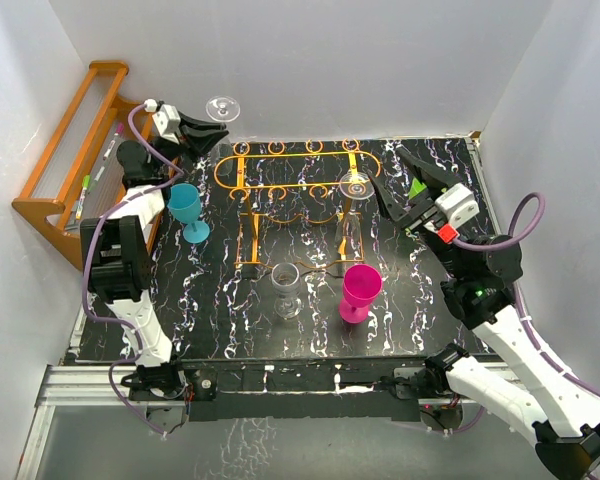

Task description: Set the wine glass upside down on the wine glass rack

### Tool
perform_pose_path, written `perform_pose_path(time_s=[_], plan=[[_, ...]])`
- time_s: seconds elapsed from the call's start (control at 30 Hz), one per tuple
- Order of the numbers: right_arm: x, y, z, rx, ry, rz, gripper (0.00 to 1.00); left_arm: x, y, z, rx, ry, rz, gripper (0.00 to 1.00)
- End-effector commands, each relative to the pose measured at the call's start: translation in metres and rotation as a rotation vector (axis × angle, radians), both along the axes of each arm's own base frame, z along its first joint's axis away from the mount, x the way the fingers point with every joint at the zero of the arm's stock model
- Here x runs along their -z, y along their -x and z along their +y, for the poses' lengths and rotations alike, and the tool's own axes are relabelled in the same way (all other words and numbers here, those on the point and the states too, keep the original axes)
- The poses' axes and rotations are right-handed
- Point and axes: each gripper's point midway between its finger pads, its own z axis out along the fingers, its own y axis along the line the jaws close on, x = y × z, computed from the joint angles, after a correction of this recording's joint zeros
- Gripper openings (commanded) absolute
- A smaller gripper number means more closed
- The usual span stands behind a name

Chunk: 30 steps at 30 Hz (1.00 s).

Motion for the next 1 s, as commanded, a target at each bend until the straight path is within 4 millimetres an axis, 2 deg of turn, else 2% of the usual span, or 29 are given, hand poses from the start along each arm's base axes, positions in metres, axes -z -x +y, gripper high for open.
perform_pose_path(time_s=[0.0,0.03,0.07,0.1,0.37,0.5,0.7,0.97], plan=[[-0.029,0.013,-0.006,-0.021,-0.062,-0.034,0.65,-0.051,0.044,-0.007,0.02,-0.033,-0.227,0.0],[-0.031,0.015,-0.006,-0.029,-0.07,-0.037,0.85,-0.05,0.046,-0.008,0.023,-0.034,-0.226,0.0],[-0.032,0.015,-0.006,-0.034,-0.073,-0.038,0.97,-0.049,0.047,-0.008,0.025,-0.034,-0.223,0.0],[-0.033,0.016,-0.006,-0.038,-0.076,-0.041,0.98,-0.049,0.049,-0.009,0.029,-0.035,-0.224,0.0],[-0.031,0.015,-0.007,-0.031,-0.084,-0.034,0.98,-0.042,0.07,-0.029,0.097,-0.073,-0.271,0.0],[-0.032,0.017,-0.008,-0.034,-0.09,-0.039,0.98,-0.036,0.073,-0.038,0.126,-0.092,-0.268,0.0],[-0.034,0.026,-0.009,-0.063,-0.111,-0.056,0.98,-0.031,0.072,-0.04,0.138,-0.105,-0.271,0.0],[-0.033,0.025,-0.009,-0.068,-0.12,-0.046,0.98,-0.022,0.079,-0.042,0.152,-0.119,-0.285,0.0]])
